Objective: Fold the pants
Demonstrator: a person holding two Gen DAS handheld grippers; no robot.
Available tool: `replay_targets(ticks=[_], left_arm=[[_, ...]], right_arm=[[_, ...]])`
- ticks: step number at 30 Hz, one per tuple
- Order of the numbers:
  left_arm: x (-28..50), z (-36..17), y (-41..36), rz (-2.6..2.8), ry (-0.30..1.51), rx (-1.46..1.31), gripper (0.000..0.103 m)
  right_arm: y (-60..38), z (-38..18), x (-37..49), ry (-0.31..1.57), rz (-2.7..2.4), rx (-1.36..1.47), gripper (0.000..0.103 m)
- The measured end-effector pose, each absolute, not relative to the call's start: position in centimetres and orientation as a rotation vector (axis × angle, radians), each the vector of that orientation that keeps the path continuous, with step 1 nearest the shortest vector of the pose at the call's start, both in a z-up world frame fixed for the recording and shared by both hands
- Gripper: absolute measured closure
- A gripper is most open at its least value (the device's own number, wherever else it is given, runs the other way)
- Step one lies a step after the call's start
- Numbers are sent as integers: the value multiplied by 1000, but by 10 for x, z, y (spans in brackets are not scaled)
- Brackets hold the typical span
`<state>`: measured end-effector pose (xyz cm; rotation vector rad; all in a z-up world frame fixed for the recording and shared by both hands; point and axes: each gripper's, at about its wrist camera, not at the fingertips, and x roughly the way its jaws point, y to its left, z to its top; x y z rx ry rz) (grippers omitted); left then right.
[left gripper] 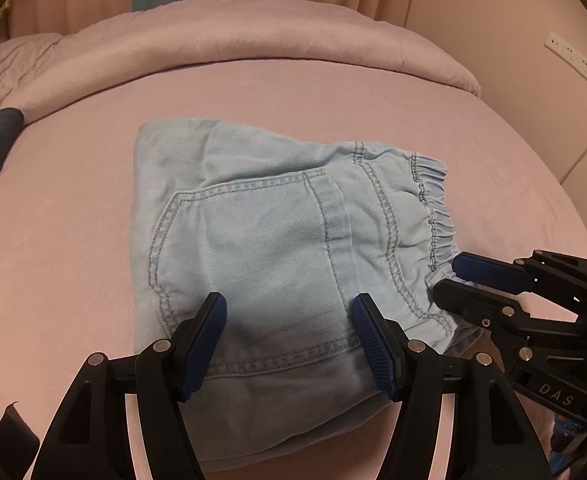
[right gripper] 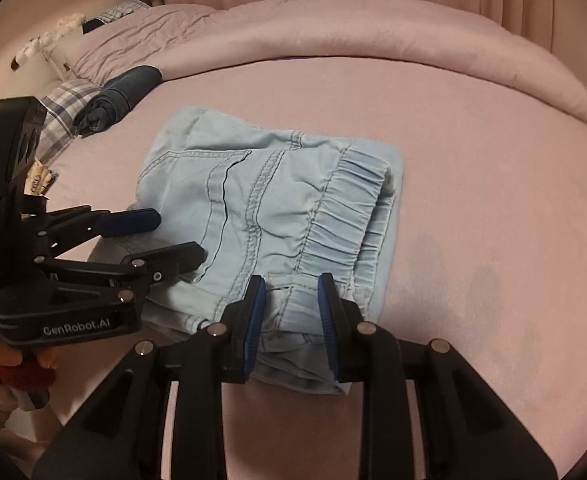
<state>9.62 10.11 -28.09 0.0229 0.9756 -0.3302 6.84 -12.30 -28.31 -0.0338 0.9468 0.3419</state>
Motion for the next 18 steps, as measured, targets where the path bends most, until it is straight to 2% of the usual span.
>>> replay_targets(ticks=[6, 15, 16, 18], left_arm=[[83, -268, 108, -320, 963, -10, 38], [70, -250, 158, -259, 909, -166, 38], [71, -250, 163, -256, 916, -187, 37], [74, -253, 176, -238, 936, -230, 32]], right_arm=[[-123, -269, 65, 933, 345, 12, 68], [-161, -252, 57, 887, 380, 289, 45], [-165, -255, 58, 896, 374, 327, 41], [-172, -263, 60, 923, 355, 406, 40]])
